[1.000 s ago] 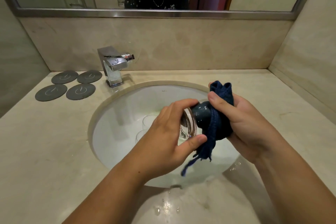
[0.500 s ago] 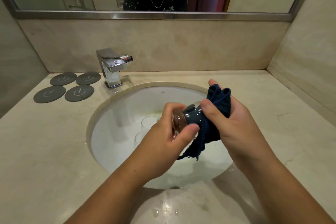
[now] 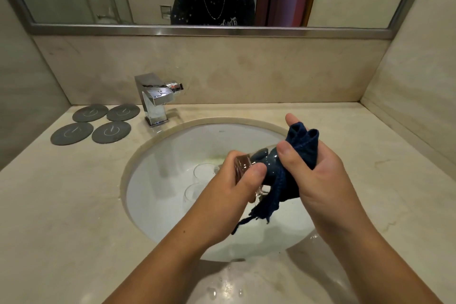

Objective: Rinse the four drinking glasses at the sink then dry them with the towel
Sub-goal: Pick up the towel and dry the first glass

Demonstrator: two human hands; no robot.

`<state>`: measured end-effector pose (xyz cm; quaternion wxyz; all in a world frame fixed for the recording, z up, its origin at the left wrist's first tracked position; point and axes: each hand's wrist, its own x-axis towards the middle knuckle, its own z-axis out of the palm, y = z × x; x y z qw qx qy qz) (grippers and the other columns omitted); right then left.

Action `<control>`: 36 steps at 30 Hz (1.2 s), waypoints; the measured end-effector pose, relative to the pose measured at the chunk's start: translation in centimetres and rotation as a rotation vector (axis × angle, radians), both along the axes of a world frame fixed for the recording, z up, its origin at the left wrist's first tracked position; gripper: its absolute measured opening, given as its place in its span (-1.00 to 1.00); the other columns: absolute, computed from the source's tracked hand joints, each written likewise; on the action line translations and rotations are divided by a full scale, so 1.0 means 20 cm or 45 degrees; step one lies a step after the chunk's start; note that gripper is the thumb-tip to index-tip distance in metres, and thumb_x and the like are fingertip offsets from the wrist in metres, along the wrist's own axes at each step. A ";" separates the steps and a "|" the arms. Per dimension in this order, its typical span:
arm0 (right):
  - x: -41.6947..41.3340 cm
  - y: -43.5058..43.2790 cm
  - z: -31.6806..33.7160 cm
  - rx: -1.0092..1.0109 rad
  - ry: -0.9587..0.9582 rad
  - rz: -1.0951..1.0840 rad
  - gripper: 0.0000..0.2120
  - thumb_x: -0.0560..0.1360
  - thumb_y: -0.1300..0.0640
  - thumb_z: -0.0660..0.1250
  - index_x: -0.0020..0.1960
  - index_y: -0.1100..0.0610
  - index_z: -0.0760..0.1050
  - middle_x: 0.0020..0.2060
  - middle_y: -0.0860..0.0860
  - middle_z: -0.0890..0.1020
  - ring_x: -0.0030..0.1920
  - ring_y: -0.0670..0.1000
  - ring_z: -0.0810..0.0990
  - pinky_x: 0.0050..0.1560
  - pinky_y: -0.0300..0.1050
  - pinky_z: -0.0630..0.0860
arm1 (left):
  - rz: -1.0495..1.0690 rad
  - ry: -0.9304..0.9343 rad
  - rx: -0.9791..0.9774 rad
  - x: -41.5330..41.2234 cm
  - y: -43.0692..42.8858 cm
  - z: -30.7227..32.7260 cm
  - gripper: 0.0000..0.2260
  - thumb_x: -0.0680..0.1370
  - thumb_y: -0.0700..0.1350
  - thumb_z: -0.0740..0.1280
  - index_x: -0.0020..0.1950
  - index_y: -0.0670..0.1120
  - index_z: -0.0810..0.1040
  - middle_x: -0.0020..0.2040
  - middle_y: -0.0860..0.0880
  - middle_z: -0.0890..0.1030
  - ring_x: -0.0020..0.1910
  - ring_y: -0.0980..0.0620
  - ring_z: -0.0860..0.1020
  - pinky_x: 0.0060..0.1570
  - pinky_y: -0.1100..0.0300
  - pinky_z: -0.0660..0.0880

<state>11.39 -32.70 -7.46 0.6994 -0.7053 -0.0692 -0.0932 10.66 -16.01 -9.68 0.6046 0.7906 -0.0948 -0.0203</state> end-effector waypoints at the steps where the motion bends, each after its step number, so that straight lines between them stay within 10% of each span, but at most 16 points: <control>1: 0.00 0.00 0.01 -0.002 0.034 0.040 -0.54 0.54 -0.12 0.47 0.42 -0.22 0.50 0.11 -0.06 0.77 0.08 -0.02 0.76 0.15 -0.08 0.65 | -0.025 -0.021 0.019 0.00 0.01 0.00 -0.64 0.46 0.38 0.20 0.12 0.21 0.42 -0.13 0.20 0.63 -0.18 0.22 0.58 -0.12 0.13 0.50; 6: 0.06 -0.03 0.07 0.010 0.207 0.147 -0.67 0.53 -0.09 0.42 0.11 0.16 0.58 -0.16 0.05 0.72 -0.12 0.07 0.72 -0.12 -0.02 0.64 | -0.097 -0.442 0.503 0.00 0.05 0.00 -0.49 0.49 0.22 0.34 0.39 0.31 0.23 0.19 0.32 0.45 0.20 0.17 0.47 0.14 0.37 0.40; 9: 0.07 -0.04 0.06 0.045 0.242 0.171 -0.81 0.51 -0.08 0.44 -0.02 0.03 0.62 -0.16 0.05 0.74 -0.12 0.08 0.73 -0.12 0.03 0.64 | -0.039 -0.646 0.677 0.00 0.05 0.00 -0.45 0.50 0.19 0.33 0.45 0.32 0.21 0.20 0.30 0.39 0.19 0.13 0.40 0.26 0.23 0.34; 13: 0.04 -0.02 0.03 0.050 0.164 0.051 -0.72 0.59 0.02 0.46 0.28 -0.14 0.59 0.08 -0.06 0.77 0.04 -0.03 0.76 -0.10 -0.13 0.67 | -0.080 -0.202 0.320 0.00 0.06 -0.01 -0.46 0.48 0.42 0.21 0.44 0.44 0.18 0.29 0.29 0.48 0.29 0.29 0.46 0.28 0.24 0.38; 15: 0.02 -0.01 0.01 -0.057 0.067 -0.013 -0.49 0.57 -0.06 0.49 0.48 -0.19 0.46 0.23 -0.08 0.72 0.16 -0.06 0.73 0.12 -0.09 0.65 | -0.048 -0.020 0.119 0.01 0.03 -0.01 -0.42 0.42 0.52 0.07 0.35 0.32 0.36 0.07 0.25 0.62 0.03 0.34 0.58 0.07 0.22 0.44; 20: 0.01 -0.01 0.00 -0.064 0.029 -0.035 -0.44 0.57 -0.08 0.48 0.53 -0.20 0.42 0.25 -0.09 0.70 0.17 -0.11 0.71 0.18 -0.19 0.62 | -0.008 -0.049 -0.006 0.02 0.01 -0.02 -0.63 0.49 0.36 0.21 0.15 0.18 0.51 -0.14 0.19 0.63 -0.17 0.23 0.59 -0.08 0.21 0.47; 24: 0.05 -0.04 0.05 0.017 0.205 0.045 -0.89 0.60 -0.03 0.44 0.09 -0.05 0.63 -0.10 -0.04 0.76 -0.06 -0.01 0.76 -0.12 0.00 0.71 | -0.050 -0.398 0.490 -0.01 0.04 -0.02 -0.53 0.55 0.23 0.34 0.42 0.32 0.28 0.14 0.28 0.48 0.18 0.22 0.46 0.11 0.46 0.36; 27: 0.06 -0.07 0.06 0.013 0.250 0.073 -0.81 0.60 -0.03 0.41 0.03 0.09 0.55 -0.19 0.04 0.73 -0.13 0.09 0.75 -0.03 0.20 0.69 | -0.041 -0.686 0.693 0.00 0.05 -0.04 -0.43 0.55 0.23 0.34 0.52 0.29 0.22 0.18 0.24 0.44 0.17 0.13 0.38 0.21 0.34 0.32; 31: 0.04 -0.06 0.05 0.077 0.159 0.022 -0.81 0.60 0.03 0.42 0.21 -0.04 0.62 -0.12 -0.01 0.76 -0.11 -0.02 0.77 -0.26 -0.19 0.65 | -0.067 -0.333 0.444 -0.01 0.04 -0.02 -0.45 0.49 0.35 0.29 0.46 0.42 0.22 0.23 0.35 0.45 0.27 0.26 0.43 0.23 0.26 0.37; 36: 0.01 -0.04 0.04 -0.133 -0.031 -0.027 -0.44 0.59 -0.02 0.44 0.56 -0.16 0.41 0.24 -0.13 0.70 0.14 -0.13 0.72 0.12 -0.27 0.61 | -0.003 -0.034 -0.005 0.01 0.00 -0.02 -0.51 0.44 0.45 0.12 0.08 0.15 0.54 -0.20 0.19 0.64 -0.21 0.25 0.58 -0.10 0.25 0.44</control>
